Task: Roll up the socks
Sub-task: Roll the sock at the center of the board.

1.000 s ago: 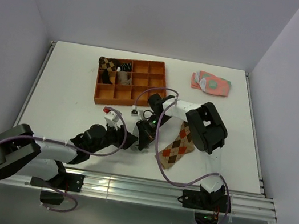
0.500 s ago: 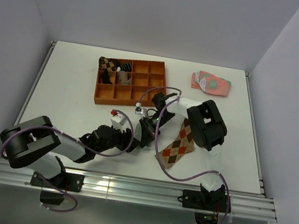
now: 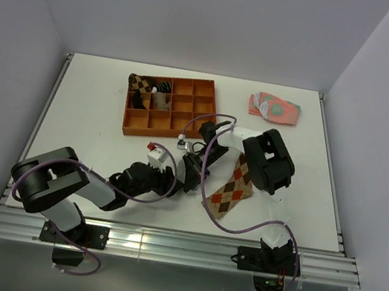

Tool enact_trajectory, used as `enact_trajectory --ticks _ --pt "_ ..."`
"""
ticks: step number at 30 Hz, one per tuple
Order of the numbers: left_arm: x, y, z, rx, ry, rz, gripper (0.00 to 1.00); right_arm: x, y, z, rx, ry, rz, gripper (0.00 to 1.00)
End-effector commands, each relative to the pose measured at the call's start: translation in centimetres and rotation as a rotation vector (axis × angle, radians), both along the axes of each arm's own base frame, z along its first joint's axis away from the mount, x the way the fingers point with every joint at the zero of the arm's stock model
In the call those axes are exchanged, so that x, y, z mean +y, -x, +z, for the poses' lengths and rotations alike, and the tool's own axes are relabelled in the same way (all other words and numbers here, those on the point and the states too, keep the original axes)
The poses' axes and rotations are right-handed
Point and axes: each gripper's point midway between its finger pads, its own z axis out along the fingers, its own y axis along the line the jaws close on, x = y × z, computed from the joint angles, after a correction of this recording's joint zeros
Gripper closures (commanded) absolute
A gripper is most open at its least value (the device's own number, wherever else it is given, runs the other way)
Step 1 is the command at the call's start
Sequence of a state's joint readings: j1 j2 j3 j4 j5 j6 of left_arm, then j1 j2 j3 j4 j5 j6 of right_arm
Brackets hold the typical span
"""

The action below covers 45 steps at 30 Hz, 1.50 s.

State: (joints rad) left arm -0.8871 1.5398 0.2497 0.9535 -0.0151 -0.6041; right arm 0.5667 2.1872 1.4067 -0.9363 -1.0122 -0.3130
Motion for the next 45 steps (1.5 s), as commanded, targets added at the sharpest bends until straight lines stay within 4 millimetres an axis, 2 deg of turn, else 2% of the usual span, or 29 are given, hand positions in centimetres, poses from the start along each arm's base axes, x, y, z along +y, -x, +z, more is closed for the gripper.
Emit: enact_trajectory --ticks 1,13,18,19,22,25,27,28,30,35,37,38,39,45 --pt "-1.5 -0.4 1.9 -0.052 0.056 -0.036 0.46 0.0 -1.1 -0.2 -0.008 0.012 -0.031 0.92" --pt "-1.7 -0.4 0.9 -0.019 0.042 -0.036 0.47 -0.4 -1.7 -0.9 -0.009 0.045 -0.062 0.92" --pt "-1.9 -1.3 0.0 0.013 0.01 0.011 0.52 -0.5 -1.8 -1.0 -0.011 0.05 -0.063 0.92" --pt "-1.7 -1.4 -0.5 0.029 -0.008 0.027 0.57 -0.5 -1.8 -1.1 -0.013 0.052 -0.063 0.92" --pt "-2.0 -1.7 -0.5 0.04 -0.011 0.049 0.63 -0.6 -1.9 -1.0 -0.023 0.054 -0.061 0.92" --pt "-2.1 -1.8 -1.2 0.068 -0.043 0.064 0.78 -0.7 -1.9 -1.1 -0.027 0.06 -0.06 0.92" --pt "-2.0 -1.7 -1.6 0.086 -0.063 0.073 0.85 -0.7 -1.9 -1.0 -0.031 0.058 -0.059 0.92" --pt "-2.0 -1.7 -1.8 0.092 -0.069 0.079 0.93 -0.7 -2.0 -1.0 -0.038 0.059 -0.061 0.92" --pt "-1.8 -1.5 -2.1 0.107 -0.091 0.094 0.99 -0.7 -2.1 -1.0 -0.046 0.06 -0.061 0.92" --pt "-0.7 -1.6 -3.0 0.18 -0.147 0.19 1.0 -1.0 -3.1 -0.4 -0.136 0.074 -0.07 0.75" --pt "0.3 -1.2 -3.6 0.213 -0.186 0.229 1.0 -1.0 -3.6 0.2 -0.178 0.066 -0.077 0.65" --pt "0.6 -1.1 -3.6 0.23 -0.187 0.247 1.0 -1.1 -4.1 1.1 -0.211 0.057 -0.094 0.62" --pt "0.7 -1.0 -3.2 0.234 -0.179 0.251 1.0 -1.2 -4.6 1.4 -0.24 0.054 -0.103 0.58" --pt "1.4 0.2 -2.5 0.274 -0.191 0.238 1.0 -2.6 -6.4 4.4 -0.373 0.043 -0.158 0.55"
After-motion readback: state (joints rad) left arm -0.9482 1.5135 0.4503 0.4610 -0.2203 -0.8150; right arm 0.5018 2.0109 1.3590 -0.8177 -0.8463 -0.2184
